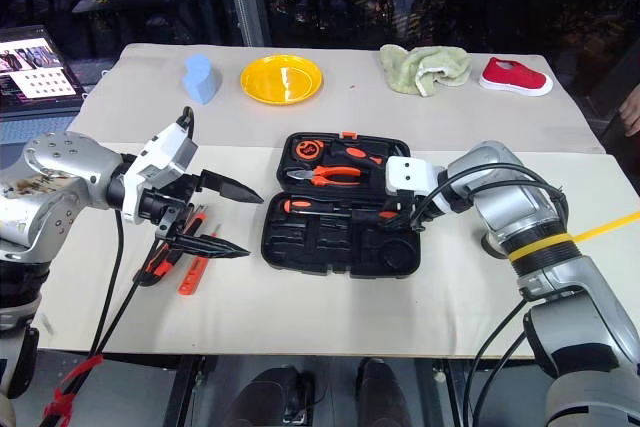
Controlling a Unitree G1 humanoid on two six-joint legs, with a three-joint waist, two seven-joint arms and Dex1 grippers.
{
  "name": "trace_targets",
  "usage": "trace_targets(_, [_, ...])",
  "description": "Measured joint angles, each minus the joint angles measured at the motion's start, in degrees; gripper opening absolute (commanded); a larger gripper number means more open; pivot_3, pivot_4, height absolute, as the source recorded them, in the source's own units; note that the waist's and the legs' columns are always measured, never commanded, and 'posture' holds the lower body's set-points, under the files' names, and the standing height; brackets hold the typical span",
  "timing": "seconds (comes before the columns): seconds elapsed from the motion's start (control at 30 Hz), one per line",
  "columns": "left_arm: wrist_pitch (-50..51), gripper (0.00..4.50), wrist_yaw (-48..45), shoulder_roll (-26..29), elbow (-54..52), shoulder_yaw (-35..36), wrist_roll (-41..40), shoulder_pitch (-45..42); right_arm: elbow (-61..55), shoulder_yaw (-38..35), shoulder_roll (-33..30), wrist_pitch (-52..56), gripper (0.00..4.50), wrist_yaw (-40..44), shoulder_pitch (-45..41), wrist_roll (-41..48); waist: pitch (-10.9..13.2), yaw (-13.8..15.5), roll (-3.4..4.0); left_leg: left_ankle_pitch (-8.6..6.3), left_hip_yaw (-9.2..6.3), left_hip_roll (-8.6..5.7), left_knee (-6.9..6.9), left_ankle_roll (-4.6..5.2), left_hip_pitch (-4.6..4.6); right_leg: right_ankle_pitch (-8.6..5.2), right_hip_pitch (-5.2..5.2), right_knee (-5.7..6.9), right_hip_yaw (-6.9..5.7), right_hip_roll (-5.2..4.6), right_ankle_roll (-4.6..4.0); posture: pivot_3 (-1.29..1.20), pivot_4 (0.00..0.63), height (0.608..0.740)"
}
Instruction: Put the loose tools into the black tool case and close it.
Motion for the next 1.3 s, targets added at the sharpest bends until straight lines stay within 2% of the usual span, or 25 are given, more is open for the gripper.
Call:
trace_targets(0.33, [-0.16,4.50,0.58,-0.39,0.07,-0.01,0.04,-0.01,-1.13,-0.53,0.39,2.99,1.02,0.18,0.13,-1.85,0.00,-0.25,0.00,0.05,-0.03,0.01,0.01,-0.08,0.03,0.02,0.04,0.02,0.01,0.04,-0.03,0.00,0.150,0.740])
trace_targets(0.4, [-0.23,4.50,0.60,-0.69,0.15,-0.04,0.05,-0.11,-1.33,-1.12,1.08,4.83,2.03,0.15,0.14,-1.62,0.00,-0.31,0.00,0.05,-0.03,0.02,0.01,-0.09,0.02,0.02,0.03,0.02,0.02,0.06,-0.04,0.00,0.150,0.740])
trace_targets(0.47, [-0.29,4.50,0.56,-0.92,0.41,-0.07,0.05,-0.44,-2.06,-2.03,1.71,6.55,2.48,0.00,0.14,-1.17,0.00,-0.32,0.00,0.05,-0.03,0.02,0.00,-0.09,0.02,0.03,0.02,0.04,0.03,0.07,-0.05,0.00,0.150,0.740])
trace_targets(0.63, [-0.78,4.50,0.23,-1.21,1.59,-0.19,0.18,-1.80,-7.27,-4.69,1.95,13.63,4.25,0.91,0.12,2.77,0.00,-0.31,0.00,0.05,-0.04,0.03,0.01,-0.09,0.00,0.03,0.02,0.04,0.02,0.06,-0.06,0.00,0.150,0.740])
trace_targets(0.67, [-1.15,4.50,0.09,-1.21,1.65,-0.19,0.19,-1.83,-8.00,-5.33,1.95,14.72,4.38,0.98,0.12,3.43,0.00,-0.29,0.00,0.05,-0.04,0.03,0.02,-0.09,0.01,0.03,0.02,0.03,0.02,0.06,-0.06,0.00,0.150,0.740])
trace_targets(0.87, [-1.73,4.50,-0.22,-1.97,2.74,-1.00,0.59,-1.85,-10.79,-8.19,1.91,19.36,4.38,-0.35,0.16,6.02,0.00,-0.28,0.00,0.06,-0.04,0.03,0.06,-0.09,0.01,0.04,0.03,0.09,0.03,0.06,-0.08,0.00,0.150,0.740])
trace_targets(0.97, [-1.76,4.50,-0.28,-2.13,2.75,-1.06,0.74,-1.90,-11.33,-8.42,2.21,20.27,3.67,-1.63,0.91,6.26,0.00,-0.31,0.00,0.06,-0.04,0.03,0.06,-0.09,0.01,0.05,0.02,0.11,0.04,0.06,-0.08,0.00,0.150,0.740])
trace_targets(1.3, [-1.90,4.50,-1.88,-1.82,2.84,-1.35,2.07,-2.51,-10.19,-8.28,7.66,22.58,0.17,-6.66,2.21,7.30,0.00,-0.33,0.00,0.07,-0.03,0.03,0.06,-0.10,0.02,0.05,0.00,0.16,0.04,0.07,-0.09,0.00,0.150,0.740])
